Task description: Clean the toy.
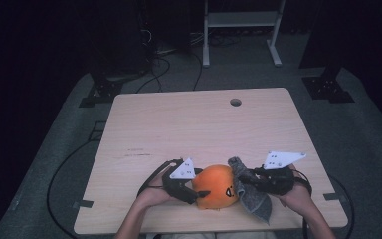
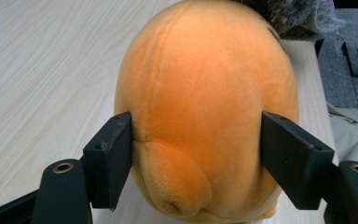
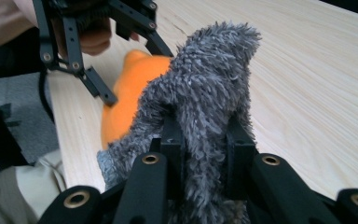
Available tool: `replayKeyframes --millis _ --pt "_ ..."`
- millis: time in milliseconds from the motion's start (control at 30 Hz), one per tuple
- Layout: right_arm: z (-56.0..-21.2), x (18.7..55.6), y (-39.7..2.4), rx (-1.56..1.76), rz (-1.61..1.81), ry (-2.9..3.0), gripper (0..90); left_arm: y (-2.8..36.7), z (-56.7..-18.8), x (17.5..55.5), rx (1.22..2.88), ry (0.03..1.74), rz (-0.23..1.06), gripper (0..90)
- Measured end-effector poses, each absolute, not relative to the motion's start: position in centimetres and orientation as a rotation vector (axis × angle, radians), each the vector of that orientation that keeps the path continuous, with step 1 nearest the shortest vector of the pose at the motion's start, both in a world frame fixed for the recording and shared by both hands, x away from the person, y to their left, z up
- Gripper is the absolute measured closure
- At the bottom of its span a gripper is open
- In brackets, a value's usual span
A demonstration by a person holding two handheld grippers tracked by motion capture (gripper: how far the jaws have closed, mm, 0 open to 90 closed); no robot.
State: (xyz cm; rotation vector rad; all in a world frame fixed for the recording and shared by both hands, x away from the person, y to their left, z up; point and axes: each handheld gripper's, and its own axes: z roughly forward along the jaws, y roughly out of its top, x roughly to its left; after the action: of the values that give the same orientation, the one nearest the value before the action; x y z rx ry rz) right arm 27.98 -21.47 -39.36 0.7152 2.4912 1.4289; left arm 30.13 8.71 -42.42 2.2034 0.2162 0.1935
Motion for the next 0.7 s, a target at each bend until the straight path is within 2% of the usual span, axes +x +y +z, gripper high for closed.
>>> replayKeyframes --millis 67,133,233,300,333,367,467,500,600,700 --pt "-39.6 28.1 -21.2 0.725 1.410 2.507 73.5 8.7 -42.3 30.1 2.194 0.216 0.173 26.0" --pt "-40.2 28.4 -21.4 0.752 1.376 2.520 73.4 8.6 -42.2 30.3 2.176 0.236 0.146 20.8" --pt "-40.7 28.7 -22.1 0.803 1.361 2.524 73.4 8.1 -42.4 31.1 2.208 0.358 0.120 8.3" --pt "-40.9 28.8 -22.5 0.818 1.368 2.526 73.4 7.8 -42.8 31.6 2.209 0.407 0.069 6.7" --pt "-40.9 28.9 -22.5 0.822 1.365 2.527 73.4 7.7 -42.9 31.6 2.204 0.403 0.050 7.5" --pt "-40.9 29.0 -22.5 0.826 1.361 2.525 73.4 7.7 -42.9 31.5 2.193 0.369 0.051 15.2" --pt "-40.6 28.9 -22.6 0.824 1.342 2.514 73.4 7.2 -42.2 30.4 2.146 0.267 0.229 36.5" --pt "-40.2 28.7 -22.7 0.821 1.347 2.503 73.4 7.0 -41.9 30.0 2.126 0.221 0.304 39.2" --pt "-39.1 28.5 -22.8 0.808 1.408 2.453 73.5 6.2 -41.6 29.1 2.102 0.072 0.541 41.2" --pt "-39.2 28.8 -22.4 0.820 1.365 2.446 73.5 6.1 -42.4 29.8 2.142 0.109 0.450 32.5"
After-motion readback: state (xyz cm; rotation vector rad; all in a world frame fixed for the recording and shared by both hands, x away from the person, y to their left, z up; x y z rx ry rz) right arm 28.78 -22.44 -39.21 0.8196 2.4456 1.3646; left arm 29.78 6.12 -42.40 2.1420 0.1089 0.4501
